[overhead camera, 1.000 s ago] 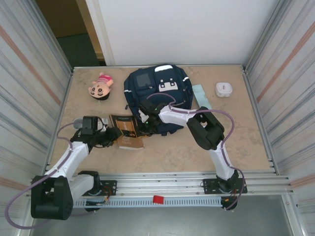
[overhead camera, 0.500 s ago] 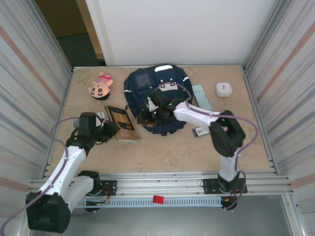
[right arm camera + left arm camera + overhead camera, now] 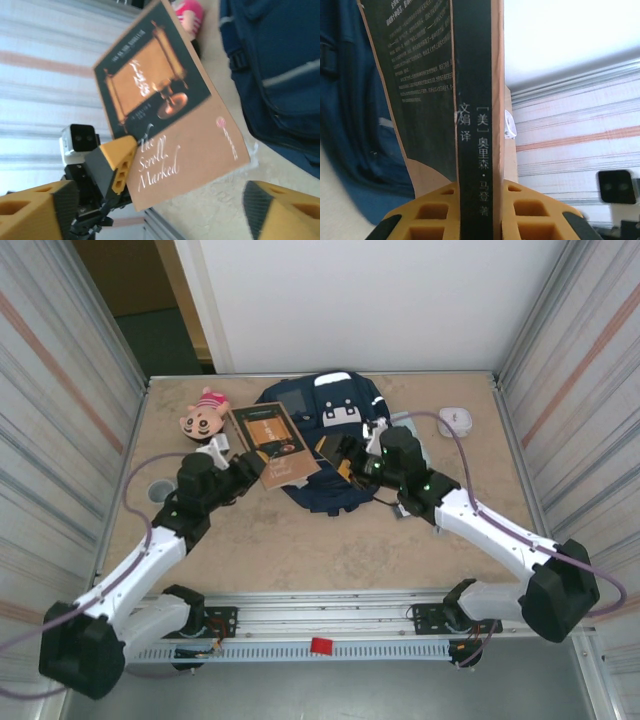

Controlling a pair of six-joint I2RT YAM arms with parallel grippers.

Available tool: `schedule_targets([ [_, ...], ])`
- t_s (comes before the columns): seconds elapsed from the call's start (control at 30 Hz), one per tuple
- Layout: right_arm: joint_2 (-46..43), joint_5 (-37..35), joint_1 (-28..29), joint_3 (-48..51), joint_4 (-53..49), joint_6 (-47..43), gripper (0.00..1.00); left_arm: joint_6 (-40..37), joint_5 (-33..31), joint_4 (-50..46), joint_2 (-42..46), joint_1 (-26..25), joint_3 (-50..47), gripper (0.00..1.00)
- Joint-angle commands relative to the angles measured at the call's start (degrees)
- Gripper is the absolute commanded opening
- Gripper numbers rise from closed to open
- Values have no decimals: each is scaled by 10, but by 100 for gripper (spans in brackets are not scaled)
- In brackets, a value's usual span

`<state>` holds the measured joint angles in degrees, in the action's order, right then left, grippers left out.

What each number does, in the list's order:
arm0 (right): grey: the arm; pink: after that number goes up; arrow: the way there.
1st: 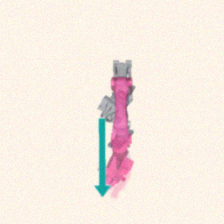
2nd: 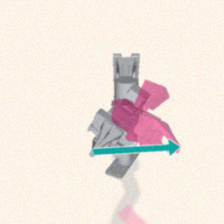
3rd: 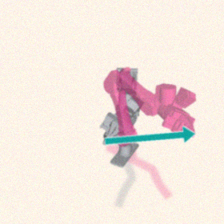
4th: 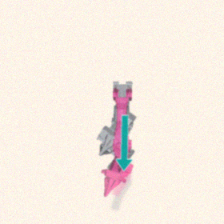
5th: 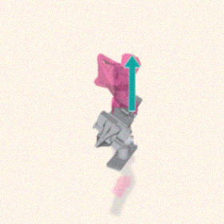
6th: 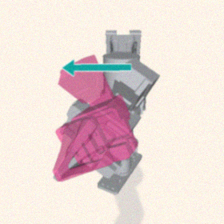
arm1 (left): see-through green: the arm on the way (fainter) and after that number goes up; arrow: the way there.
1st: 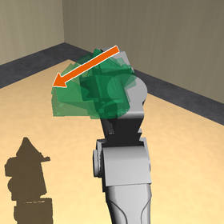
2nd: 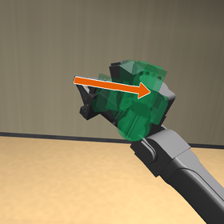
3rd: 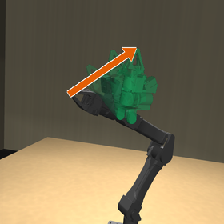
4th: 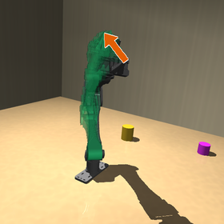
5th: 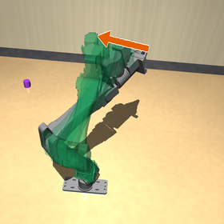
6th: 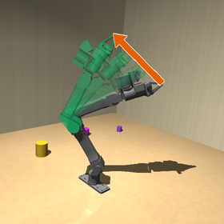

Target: Pack the student bag

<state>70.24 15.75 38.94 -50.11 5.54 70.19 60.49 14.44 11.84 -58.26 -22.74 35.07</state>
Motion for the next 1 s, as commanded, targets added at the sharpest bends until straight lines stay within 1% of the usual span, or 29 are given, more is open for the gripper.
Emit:
schedule_targets([
  [0.0, -45, -51, 11, 33, 48, 118, 98, 13, -47, 177, -54, -20, 56, 0],
  [0.03, -51, -54, 15, 38, 48, 125, 99, 19, -50, 195, -73, -25, 62, 0],
  [0.07, -53, -55, 20, 42, 52, 138, 99, 25, -54, 219, -97, -31, 69, 0],
  [0.13, -48, -48, 25, 53, 85, 172, 99, 36, -55, 246, -133, -41, 86, 0],
  [0.27, -14, -46, 37, 69, 165, 233, 99, 38, -61, 258, -172, -63, 119, 0],
  [0.4, 26, -54, 34, 70, 229, 268, 99, 67, -62, 280, -180, -74, 119, 0],
  [0.53, 71, -52, 34, 60, 290, 295, 99, 88, -88, 285, -165, -85, 100, 0],
  [0.73, 79, -85, 8, 56, 322, 281, 100, 126, -77, 298, -158, -88, 87, 0],
  [0.8, 80, -95, -2, 48, 334, 270, 97, 133, -78, 300, -156, -92, 79, 0],
  [0.9, 82, -112, -13, 44, 350, 259, 88, 138, -79, 300, -158, -99, 70, 0],
  [0.97, 86, -120, -15, 42, 356, 258, 82, 148, -77, 317, -165, -101, 65, 0],
])
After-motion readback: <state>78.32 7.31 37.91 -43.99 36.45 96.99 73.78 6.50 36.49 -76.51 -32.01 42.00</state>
